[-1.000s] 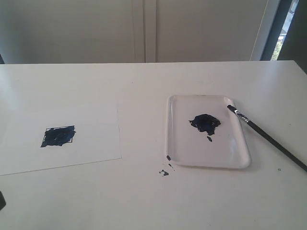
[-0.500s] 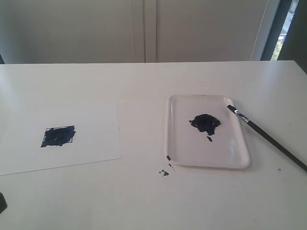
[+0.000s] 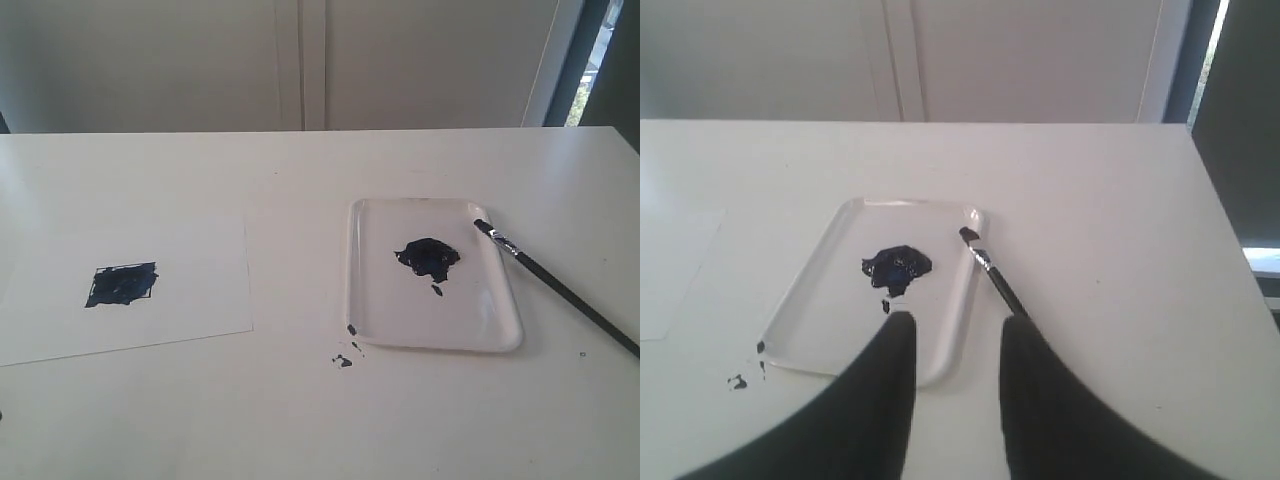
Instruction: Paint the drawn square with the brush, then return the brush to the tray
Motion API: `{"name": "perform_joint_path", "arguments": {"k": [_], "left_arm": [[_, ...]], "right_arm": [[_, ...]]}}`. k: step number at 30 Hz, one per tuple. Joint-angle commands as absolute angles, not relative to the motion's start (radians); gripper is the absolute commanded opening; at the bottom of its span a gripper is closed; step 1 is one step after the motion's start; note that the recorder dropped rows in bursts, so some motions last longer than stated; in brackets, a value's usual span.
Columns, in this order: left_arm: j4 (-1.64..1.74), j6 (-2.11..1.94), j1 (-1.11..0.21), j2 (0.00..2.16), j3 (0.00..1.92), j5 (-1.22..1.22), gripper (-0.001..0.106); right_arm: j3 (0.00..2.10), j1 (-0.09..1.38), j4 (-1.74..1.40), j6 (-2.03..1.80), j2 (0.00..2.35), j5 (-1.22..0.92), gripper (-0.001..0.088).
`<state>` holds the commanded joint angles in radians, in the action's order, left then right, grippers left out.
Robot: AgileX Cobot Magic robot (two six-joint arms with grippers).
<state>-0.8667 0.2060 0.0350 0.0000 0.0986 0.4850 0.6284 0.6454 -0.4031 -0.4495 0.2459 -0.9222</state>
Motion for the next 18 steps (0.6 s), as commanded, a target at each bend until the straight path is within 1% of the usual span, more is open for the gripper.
{"name": "perform_joint_path", "arguments": {"k": [4,8,12,15,18], "left_arm": [[-0.867,0.21,0.078,0.0,0.099,0.478,0.0],[-0.859,0.21,0.08,0.0,0.099,0.478,0.0],[-0.859,0.21,0.08,0.0,0.099,0.478,0.0],[-0.859,0.21,0.082,0.0,0.099,0.478,0.0],[-0.859,0.21,0.111,0.0,0.099,0.48,0.0]], "right_arm": [[0.486,0.622,-0.408,-0.449,0.244,-0.875,0.0282],[0.383,0.575,-0.457,-0.45,0.212,-0.613,0.0282],[0.246,0.502,-0.457,-0.45,0.114,-0.405,0.0282],[0.154,0.449,-0.457,-0.45,0.044,-0.345,0.0282],[0.074,0.406,-0.457,-0.45,0.001,-0.345,0.0282]]}}
